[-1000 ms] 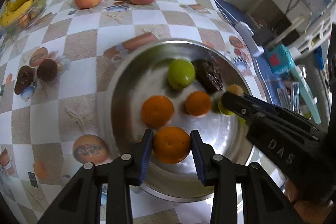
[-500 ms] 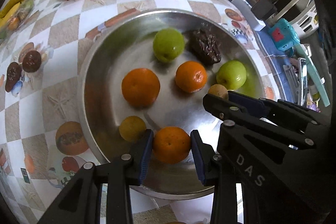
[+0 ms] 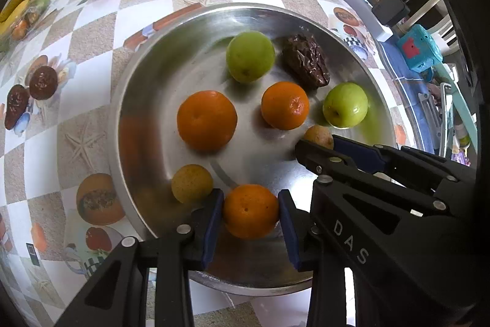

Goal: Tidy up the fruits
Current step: 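Carry the orange and kiwi into the steel bowl and release both, then grasp a dark date with the left tool while the right tool grasps another dark date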

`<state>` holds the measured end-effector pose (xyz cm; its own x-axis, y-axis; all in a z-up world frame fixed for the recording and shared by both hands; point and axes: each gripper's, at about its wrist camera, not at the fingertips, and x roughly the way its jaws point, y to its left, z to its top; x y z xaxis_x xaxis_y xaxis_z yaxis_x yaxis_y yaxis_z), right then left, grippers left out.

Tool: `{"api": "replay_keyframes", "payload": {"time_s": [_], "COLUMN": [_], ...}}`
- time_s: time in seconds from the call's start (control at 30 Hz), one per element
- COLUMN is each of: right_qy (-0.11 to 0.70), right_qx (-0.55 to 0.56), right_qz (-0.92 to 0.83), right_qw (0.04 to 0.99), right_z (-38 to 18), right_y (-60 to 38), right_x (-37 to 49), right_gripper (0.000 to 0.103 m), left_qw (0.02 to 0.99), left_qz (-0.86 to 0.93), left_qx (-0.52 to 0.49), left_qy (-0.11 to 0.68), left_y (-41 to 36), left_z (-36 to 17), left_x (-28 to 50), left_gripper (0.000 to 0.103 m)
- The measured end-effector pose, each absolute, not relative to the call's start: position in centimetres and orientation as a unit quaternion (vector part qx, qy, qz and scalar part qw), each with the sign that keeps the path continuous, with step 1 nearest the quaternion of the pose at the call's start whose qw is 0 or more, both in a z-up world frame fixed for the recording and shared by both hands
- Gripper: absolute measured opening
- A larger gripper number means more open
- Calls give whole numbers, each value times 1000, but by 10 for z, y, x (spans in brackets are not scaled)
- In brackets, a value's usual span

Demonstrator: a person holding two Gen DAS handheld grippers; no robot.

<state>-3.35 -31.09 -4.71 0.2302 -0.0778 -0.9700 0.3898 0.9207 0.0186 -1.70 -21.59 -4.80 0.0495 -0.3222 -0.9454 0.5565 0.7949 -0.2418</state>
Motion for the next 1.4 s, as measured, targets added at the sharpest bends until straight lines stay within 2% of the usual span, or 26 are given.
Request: {"api": "replay_keyframes", "payload": {"time_s": [0.17,0.3,0.43,0.87,0.97,1.03,1.3,1.33,1.37,1.4], "right_qy": [598,580,560,513,515,517,523,522,520,517], "right_qx": [135,142,136,172,168,166,140,138,136,136], "right_qz": [-152,-155,-162,-196,-198,-192,-174,-173,-172,-173], "right_qw": [775,787,801,818,817,817,823,824,826,827], "right_z": [-45,-33,-20,2,1,0,-2,-2,-2,-3], "right_y": [-312,-317,-318,-335,-333,-330,-313,-312,-310,-309], "right_x": [-30,-33,-34,-42,-42,-40,-31,-31,-30,-30], "right_gripper": [27,42,42,42,42,42,42,43,54,71], "left_qw": [714,715,717,757,769,781,789,793,796,801], "left_qz": [-307,-312,-322,-267,-238,-213,-158,-146,-137,-125], "left_qx": [92,85,72,12,-8,-16,-81,-84,-85,-86], "left_qy": [622,619,614,596,593,587,588,586,584,580], "left_y": [-217,-215,-213,-167,-150,-138,-89,-80,-74,-67], "left_z": [-48,-41,-31,-10,-9,-8,-9,-9,-8,-8], "left_x": [-15,-14,-11,31,42,50,81,86,89,93], "left_gripper": [41,46,55,59,61,65,68,73,76,81]}}
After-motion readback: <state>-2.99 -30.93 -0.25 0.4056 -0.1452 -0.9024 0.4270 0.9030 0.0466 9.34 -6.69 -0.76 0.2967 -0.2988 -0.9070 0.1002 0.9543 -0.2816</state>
